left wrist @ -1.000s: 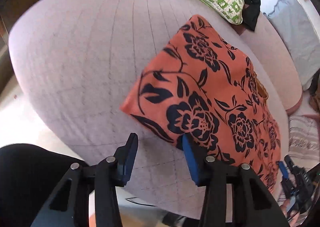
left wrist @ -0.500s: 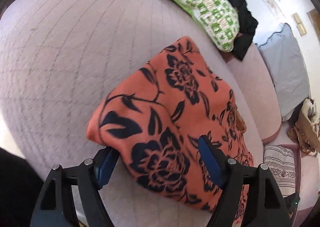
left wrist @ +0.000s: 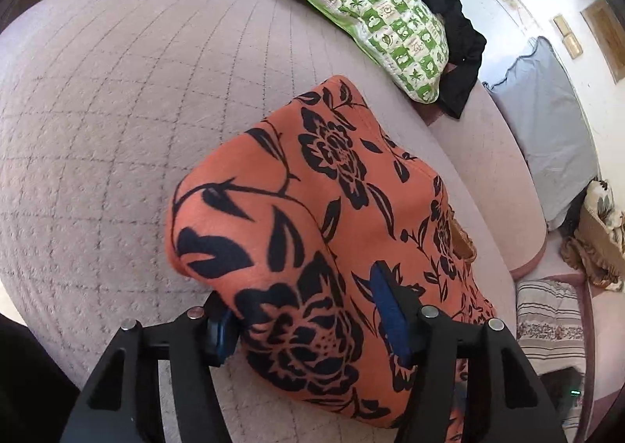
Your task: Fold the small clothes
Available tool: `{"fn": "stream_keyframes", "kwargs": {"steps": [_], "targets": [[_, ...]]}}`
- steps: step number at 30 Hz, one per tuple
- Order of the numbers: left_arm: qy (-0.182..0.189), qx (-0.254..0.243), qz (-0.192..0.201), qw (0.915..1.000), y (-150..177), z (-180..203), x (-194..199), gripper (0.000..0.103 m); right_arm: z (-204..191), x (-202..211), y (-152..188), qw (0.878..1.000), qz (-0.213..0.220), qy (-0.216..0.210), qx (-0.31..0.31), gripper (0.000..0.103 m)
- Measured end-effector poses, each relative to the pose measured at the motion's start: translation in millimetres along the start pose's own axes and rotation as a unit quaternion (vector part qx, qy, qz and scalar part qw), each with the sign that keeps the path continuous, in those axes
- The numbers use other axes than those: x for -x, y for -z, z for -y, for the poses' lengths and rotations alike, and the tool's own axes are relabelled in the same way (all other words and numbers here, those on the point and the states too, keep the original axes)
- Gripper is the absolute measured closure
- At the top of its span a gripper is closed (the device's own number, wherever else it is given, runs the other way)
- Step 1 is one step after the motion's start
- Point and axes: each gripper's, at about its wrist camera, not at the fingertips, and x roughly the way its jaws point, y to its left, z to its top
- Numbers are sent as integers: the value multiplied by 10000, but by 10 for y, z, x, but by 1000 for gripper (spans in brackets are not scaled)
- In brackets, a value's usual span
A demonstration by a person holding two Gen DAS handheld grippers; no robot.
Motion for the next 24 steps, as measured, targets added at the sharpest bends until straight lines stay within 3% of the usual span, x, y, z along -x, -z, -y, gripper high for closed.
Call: {"fn": "stream_keyframes", "kwargs": {"steps": [1, 4, 8, 11, 14, 15, 16, 17, 21, 24], "targets": [[-112, -74, 9, 9999, -4, 25, -6, 67, 22, -7, -2, 9999, 90, 50, -23, 76], [-170, -242, 9, 9996, -32, 87, 24, 77, 84, 85, -44, 9993, 48, -241, -276, 76], [-72, -769, 258, 9967, -20, 352, 210, 79, 274, 258, -73, 9958, 198, -427, -782, 72], [44, -1294, 443, 9906, 23, 662, 370, 80, 357, 504, -102, 9916, 618, -572, -980, 72], [173, -1868, 556, 9807, 109, 1011, 508, 80, 489, 749, -105, 9822, 986, -921, -1307, 68], [234, -2076, 578, 9762, 152, 1143, 552, 80, 565, 868, -88, 9769, 1167, -1014, -1475, 60], [278, -2280, 591, 9715, 201, 1268, 586, 81, 620, 966, -75, 9726, 1309, -1083, -1584, 42], [307, -2504, 605, 9658, 263, 1409, 617, 81, 691, 1084, -55, 9660, 1520, -1184, -1721, 38], [520, -3238, 536, 9432, 551, 1911, 668, 81, 948, 1407, -92, 9433, 1929, -1740, -2065, 38], [675, -3811, 335, 9215, 882, 2296, 596, 81, 1142, 1508, -93, 9248, 2040, -2155, -2380, 37]]}}
